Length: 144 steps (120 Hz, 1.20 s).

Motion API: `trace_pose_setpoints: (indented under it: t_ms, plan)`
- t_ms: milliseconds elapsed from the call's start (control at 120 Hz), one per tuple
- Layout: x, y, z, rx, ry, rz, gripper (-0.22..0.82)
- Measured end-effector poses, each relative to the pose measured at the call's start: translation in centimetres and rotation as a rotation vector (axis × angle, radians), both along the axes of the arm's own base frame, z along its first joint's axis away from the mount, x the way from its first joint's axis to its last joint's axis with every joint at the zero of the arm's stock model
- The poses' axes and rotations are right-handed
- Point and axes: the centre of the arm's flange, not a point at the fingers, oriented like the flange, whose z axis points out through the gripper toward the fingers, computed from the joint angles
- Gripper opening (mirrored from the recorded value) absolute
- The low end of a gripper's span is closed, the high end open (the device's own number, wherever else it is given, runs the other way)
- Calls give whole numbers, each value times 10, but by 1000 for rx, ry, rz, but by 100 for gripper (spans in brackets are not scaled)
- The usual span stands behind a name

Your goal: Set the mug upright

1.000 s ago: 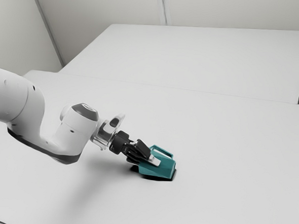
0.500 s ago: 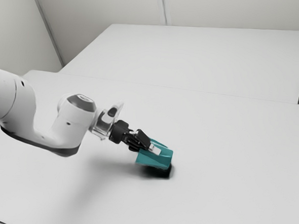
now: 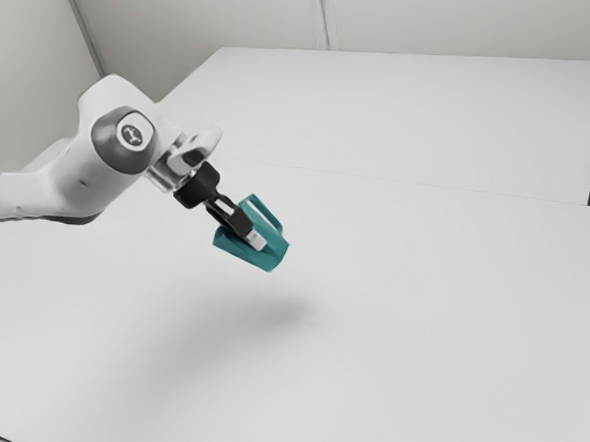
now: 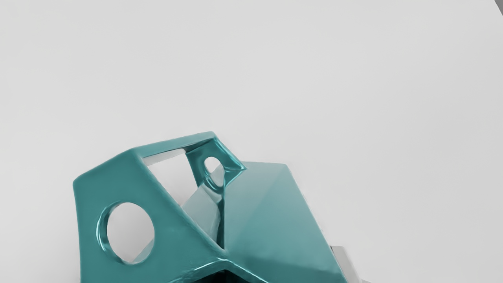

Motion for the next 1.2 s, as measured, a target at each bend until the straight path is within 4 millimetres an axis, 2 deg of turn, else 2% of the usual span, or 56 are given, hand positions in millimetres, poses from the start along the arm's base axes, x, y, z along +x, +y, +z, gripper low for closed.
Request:
trace_pose_setpoints:
  t_ms: [133, 275, 592, 800, 1200]
  plan:
    - [-1, 17, 9, 203, -4, -17, -16]
    - [-2, 27, 13, 354, 8, -6, -16]
    - [-7, 40, 14, 475, 77, 101, -16]
    - [-8, 43, -2, 511, 136, 166, -16]
    - [5, 43, -44, 574, 221, 240, -16]
